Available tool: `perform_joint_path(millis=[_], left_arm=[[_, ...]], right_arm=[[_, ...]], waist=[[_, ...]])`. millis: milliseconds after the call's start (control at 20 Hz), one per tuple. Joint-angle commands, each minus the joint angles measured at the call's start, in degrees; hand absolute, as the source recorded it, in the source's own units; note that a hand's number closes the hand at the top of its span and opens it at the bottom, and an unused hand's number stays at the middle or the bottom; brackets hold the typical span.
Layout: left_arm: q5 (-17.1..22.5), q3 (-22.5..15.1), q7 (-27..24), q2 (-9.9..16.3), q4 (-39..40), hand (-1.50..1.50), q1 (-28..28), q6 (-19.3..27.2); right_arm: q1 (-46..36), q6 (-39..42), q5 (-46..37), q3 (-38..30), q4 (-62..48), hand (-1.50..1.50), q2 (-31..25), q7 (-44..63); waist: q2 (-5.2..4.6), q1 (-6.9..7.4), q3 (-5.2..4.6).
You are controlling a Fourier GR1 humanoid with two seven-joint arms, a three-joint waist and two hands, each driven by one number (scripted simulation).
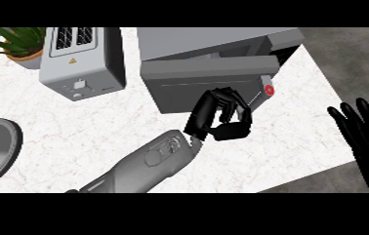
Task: Pick up the milk, place it into the microwave and close the microwave
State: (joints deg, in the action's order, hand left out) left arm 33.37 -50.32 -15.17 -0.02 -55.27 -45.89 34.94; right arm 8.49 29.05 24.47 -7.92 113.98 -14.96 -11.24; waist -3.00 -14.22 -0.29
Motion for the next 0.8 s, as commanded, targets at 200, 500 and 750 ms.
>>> perform_joint_path(millis=[200,500,750], left_arm=[[8.02,7.0,-6.16,0.02,3.21,1.5,-5.24,1.11],[11.5,8.64,-9.14,0.02,6.83,1.5,-6.67,-0.44],[13.31,8.37,-11.92,0.02,7.65,1.5,-6.73,-0.5]], right_arm=[[-0.79,0.82,4.09,0.03,1.69,-1.5,-1.77,2.92],[-2.72,-0.29,6.03,-0.79,3.32,-1.5,-2.75,4.55],[-3.4,0.18,8.27,-1.1,4.13,-1.5,-3.92,5.61]], waist=[[-0.87,-2.44,-0.1],[-1.49,-3.03,-0.08],[-1.75,-4.11,-0.03]])
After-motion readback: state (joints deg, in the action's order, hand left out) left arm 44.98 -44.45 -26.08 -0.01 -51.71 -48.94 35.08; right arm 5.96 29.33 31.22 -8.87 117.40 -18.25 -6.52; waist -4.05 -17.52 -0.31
